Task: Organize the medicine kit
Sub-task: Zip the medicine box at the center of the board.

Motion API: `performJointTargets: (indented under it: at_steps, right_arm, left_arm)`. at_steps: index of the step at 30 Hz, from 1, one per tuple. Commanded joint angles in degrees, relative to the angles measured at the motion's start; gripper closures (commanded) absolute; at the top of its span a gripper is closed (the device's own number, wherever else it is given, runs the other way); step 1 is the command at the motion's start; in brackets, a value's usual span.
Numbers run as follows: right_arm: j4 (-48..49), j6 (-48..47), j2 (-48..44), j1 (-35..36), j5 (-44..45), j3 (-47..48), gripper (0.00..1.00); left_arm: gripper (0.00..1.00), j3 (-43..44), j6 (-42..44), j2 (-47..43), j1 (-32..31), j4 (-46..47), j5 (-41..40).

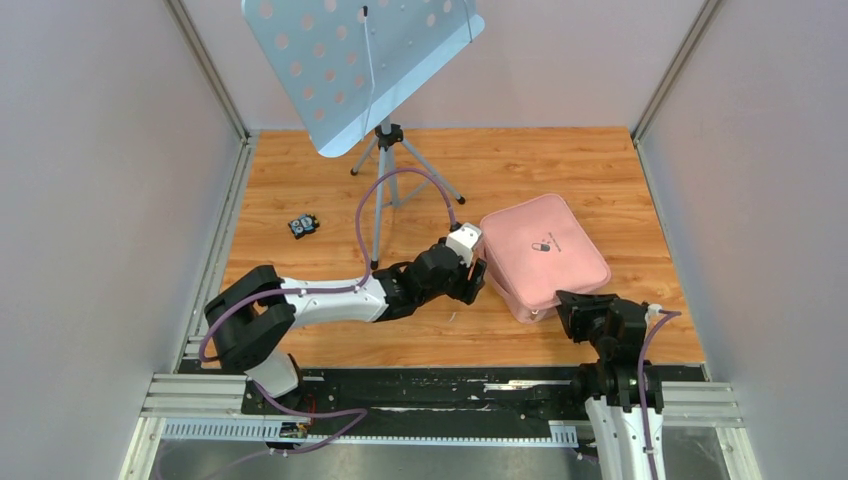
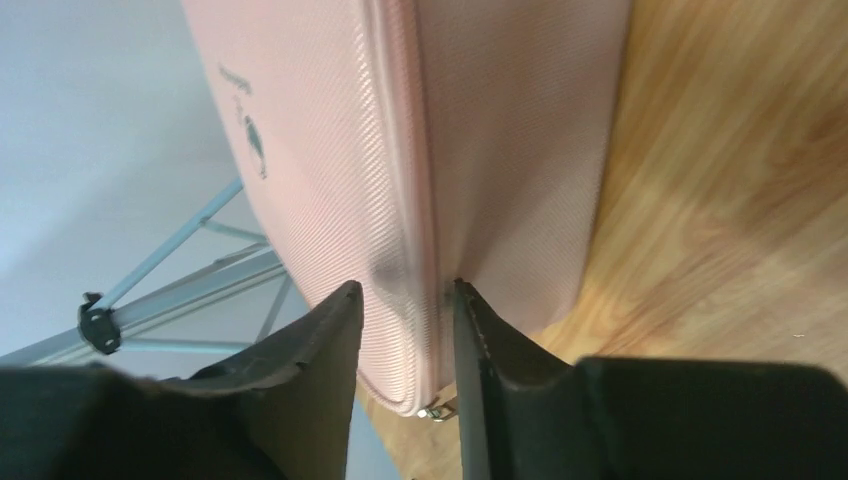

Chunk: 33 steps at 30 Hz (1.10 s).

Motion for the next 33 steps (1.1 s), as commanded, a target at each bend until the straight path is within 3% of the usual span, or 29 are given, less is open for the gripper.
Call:
performJointTargets:
  at_steps: [1, 8, 19, 25, 29, 33]
  right_arm:
    - [6.0, -3.7, 2.0, -0.2, -7.7, 2.0, 0.55]
    - [10.6, -18.7, 7.5, -0.2, -17.6, 6.1, 0.44]
    - [1.6, -37.0, 17.7, -0.1, -22.7, 21.8, 0.47]
    - [4.6, -42.0, 25.3, 0.9, -26.7, 24.9, 0.46]
    - [9.9, -41.1, 29.9, 6.8, -30.8, 24.0, 0.46]
    - [12.4, -40.2, 34.5, 17.9, -24.7, 23.3, 0.45]
  left_arm:
    - [0.28, 0.5, 0.8, -2.2, 1.2, -0.2, 1.4]
    - [0.25, 0.8, 1.2, -3.3, 1.5, -2.7, 3.7]
    - [0.24, 0.1, -1.0, -5.3, 3.4, -5.5, 2.9]
    - [0.23, -0.7, -2.4, -6.8, 4.3, -7.0, 3.2]
    - [0.23, -2.6, -4.1, -8.9, 5.0, -7.8, 1.7]
    - [0.23, -4.8, -5.4, -11.0, 5.9, -8.6, 0.6]
